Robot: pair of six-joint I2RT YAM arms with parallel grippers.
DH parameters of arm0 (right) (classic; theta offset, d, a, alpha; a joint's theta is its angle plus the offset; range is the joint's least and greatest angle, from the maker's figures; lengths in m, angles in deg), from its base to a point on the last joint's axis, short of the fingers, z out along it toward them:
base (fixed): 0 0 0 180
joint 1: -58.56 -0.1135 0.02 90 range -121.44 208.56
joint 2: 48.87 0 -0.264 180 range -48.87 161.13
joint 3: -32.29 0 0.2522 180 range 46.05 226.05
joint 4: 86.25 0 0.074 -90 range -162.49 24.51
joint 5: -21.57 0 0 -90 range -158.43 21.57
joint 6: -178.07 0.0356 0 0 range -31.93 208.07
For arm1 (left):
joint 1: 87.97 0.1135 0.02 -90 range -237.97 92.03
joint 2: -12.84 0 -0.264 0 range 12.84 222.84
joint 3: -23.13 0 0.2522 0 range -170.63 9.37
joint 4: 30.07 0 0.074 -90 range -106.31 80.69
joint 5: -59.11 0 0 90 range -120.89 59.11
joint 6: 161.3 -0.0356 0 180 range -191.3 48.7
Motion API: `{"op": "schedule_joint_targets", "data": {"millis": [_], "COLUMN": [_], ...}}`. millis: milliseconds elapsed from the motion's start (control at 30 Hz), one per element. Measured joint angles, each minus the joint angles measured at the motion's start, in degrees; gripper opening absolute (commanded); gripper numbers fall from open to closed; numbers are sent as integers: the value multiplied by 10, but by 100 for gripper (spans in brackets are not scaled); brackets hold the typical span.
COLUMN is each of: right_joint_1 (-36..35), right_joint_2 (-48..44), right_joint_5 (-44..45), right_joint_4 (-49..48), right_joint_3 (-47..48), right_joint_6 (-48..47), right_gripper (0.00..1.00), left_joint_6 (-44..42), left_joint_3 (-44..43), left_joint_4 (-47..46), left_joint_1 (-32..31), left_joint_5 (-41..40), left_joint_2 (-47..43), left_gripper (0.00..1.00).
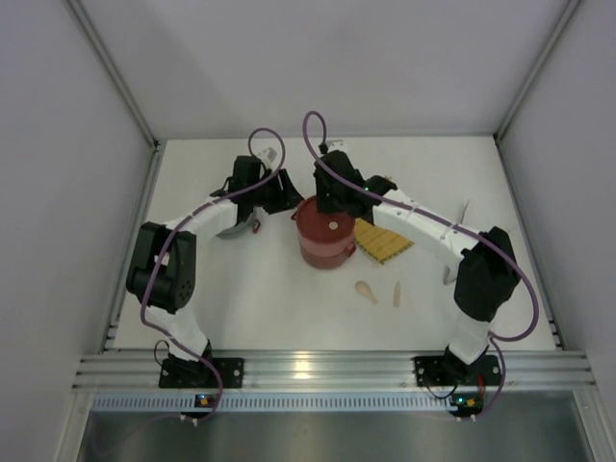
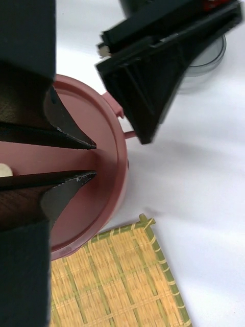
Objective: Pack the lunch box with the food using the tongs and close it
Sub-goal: Close the fastener on the packing box.
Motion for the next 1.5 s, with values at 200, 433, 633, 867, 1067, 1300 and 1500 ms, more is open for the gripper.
{"op": "schedule_joint_targets", "data": {"millis": [200,433,633,867,1067,1300,1500], "right_joint_1": [4,4,7,8,8,8,8], "right_joint_2": [0,1,3,11,11,11,11], "right_joint_5": [-1,-1,2,2,2,1,1], "right_joint_4": [1,4,26,32,32,32,31], "right_joint_3": [2,6,17,27,27,27,26], "right_joint_6": [-5,-16,-26,-31,-31,-31,-31], "right_gripper": [24,24,24,24,24,24,24], "left_joint_6": [1,0,0,1,7,20,22], "left_joint_3": [77,113,124,134,119,114,111], "left_joint_4": [5,31,44,48,48,43,43], "left_joint_1": [-8,-12,-16,-18,-26,-51,-72], "left_joint_5": [2,-33,-56,-86,-106,-149,-174], "left_joint_2": [-65,-152,-169,-165,-131,-102,-91], "left_gripper": [54,55,54,54,54,54,54]}}
